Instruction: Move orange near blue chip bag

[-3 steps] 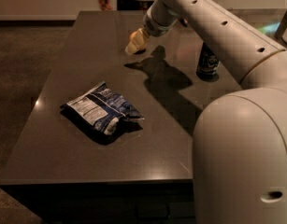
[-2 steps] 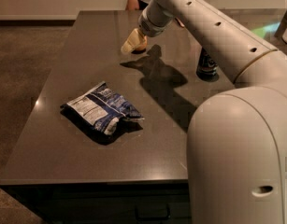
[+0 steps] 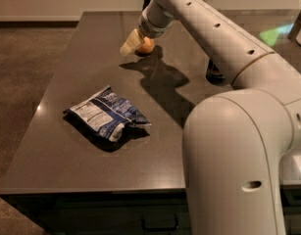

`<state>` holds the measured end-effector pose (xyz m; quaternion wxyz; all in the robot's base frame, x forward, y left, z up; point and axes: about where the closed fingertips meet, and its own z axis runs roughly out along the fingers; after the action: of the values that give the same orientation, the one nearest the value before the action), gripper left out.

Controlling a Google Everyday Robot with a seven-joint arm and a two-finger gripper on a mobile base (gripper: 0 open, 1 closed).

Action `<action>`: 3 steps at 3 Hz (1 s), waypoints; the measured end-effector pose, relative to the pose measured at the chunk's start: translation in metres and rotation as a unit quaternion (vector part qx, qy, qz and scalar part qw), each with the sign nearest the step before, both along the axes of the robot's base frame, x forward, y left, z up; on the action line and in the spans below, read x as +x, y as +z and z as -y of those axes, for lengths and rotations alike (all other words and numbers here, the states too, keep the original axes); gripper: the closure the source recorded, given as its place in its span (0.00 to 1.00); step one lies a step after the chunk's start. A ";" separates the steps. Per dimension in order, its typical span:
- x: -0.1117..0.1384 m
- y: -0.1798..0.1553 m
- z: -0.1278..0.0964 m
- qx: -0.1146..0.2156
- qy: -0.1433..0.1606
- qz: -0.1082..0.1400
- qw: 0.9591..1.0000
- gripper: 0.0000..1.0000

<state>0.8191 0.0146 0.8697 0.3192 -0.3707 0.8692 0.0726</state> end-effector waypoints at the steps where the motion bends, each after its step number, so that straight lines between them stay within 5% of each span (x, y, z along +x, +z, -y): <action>1: 0.003 -0.003 -0.006 0.000 -0.001 -0.006 1.000 0.18; 3: 0.003 -0.001 -0.004 -0.002 0.007 -0.007 1.000 0.65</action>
Offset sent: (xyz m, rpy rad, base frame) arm 0.0084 0.0024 0.0030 -0.0097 0.0134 -0.0071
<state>0.8220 0.0186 0.8685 0.3117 -0.3767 0.8690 0.0754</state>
